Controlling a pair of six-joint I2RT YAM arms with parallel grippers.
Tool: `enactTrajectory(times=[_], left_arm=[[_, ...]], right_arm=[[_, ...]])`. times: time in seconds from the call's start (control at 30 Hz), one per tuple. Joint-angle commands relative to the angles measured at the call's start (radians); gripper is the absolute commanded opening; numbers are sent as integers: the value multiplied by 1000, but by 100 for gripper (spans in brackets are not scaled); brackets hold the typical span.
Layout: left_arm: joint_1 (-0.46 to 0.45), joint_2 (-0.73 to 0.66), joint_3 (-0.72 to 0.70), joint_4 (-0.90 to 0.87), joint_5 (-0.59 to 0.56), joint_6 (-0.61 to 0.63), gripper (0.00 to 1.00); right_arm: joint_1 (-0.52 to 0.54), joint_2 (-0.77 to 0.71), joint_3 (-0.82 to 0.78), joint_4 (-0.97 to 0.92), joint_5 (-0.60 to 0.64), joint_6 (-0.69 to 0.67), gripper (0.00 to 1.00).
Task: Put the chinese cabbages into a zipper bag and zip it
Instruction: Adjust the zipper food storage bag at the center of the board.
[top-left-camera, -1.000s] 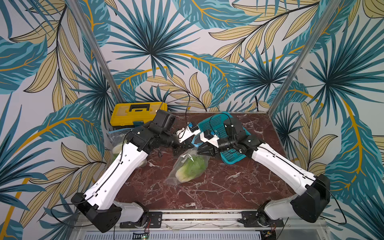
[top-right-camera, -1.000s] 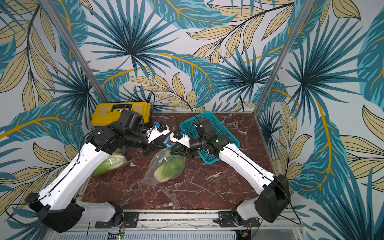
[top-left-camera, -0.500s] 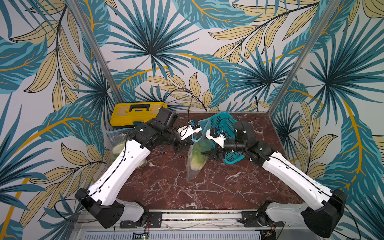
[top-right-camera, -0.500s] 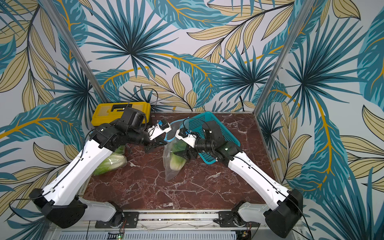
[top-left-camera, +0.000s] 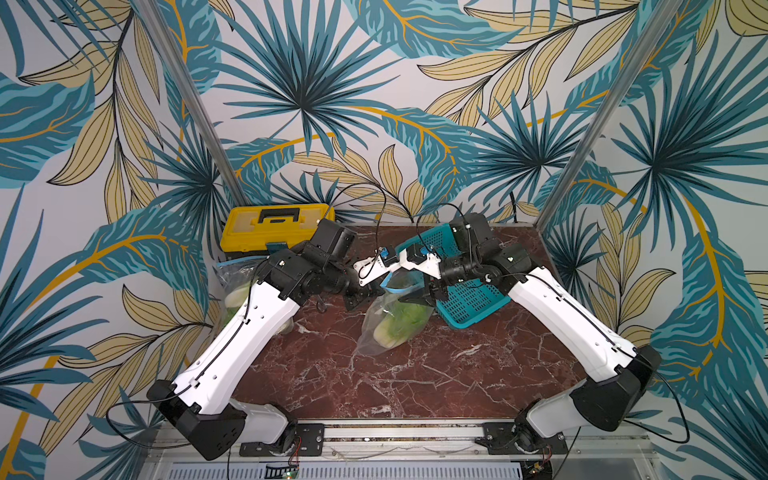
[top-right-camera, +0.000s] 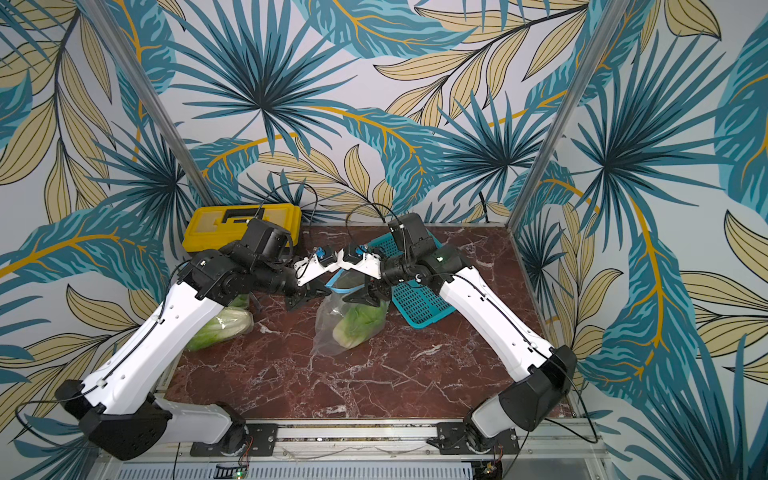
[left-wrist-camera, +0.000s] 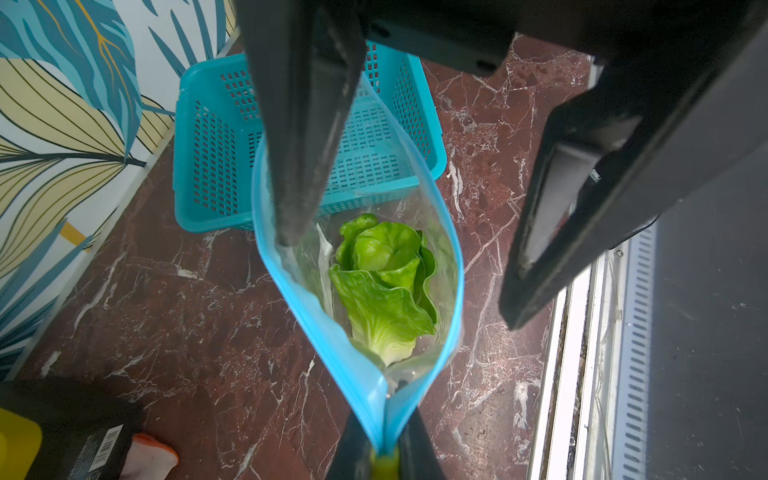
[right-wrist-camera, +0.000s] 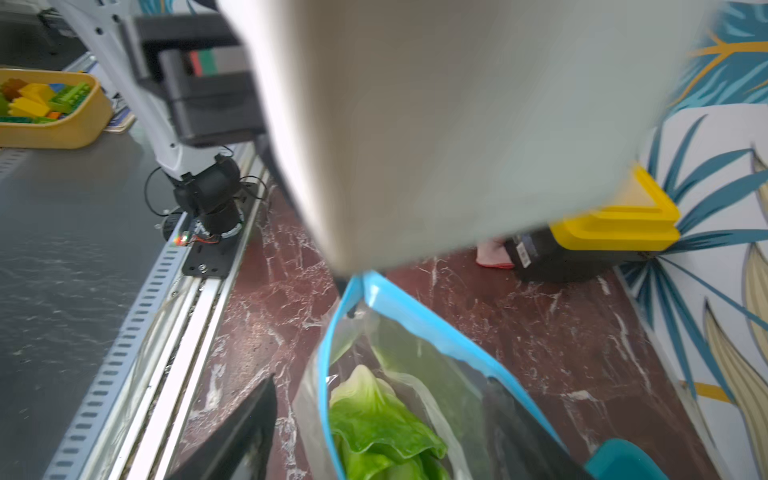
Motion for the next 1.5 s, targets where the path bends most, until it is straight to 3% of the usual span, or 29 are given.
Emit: enactTrajectory(times=[0.0,0.1,0.17,0.33,0.5,0.67,0.8,1.13,1.47], left_arm=[[-8,-20,18,29,6,12,0],[-8,-19,33,30,8,7,0],[-8,-22,41,30,-6,-5,2],[33,-47,77,32,-78,-150,36],[187,-68,46,63,92,-331,51],[261,-216,-256,443,248,-461,51],[264,-301,-413,664,378,-477,49],[268,-257,-487,713,416,-311,33],[267,-166,-479,746,517,-293,33]], right_arm=[[11,17,-52,-89,-77,-12,65],[10,15,-77,-49,-86,33,31],[10,3,-106,21,-47,91,0],[10,-64,-226,226,28,243,0],[10,-145,-351,465,15,422,0],[10,-169,-381,529,-6,483,0],[11,-165,-378,518,-12,481,0],[9,-159,-388,513,-59,466,0],[8,-159,-393,514,-96,459,0]])
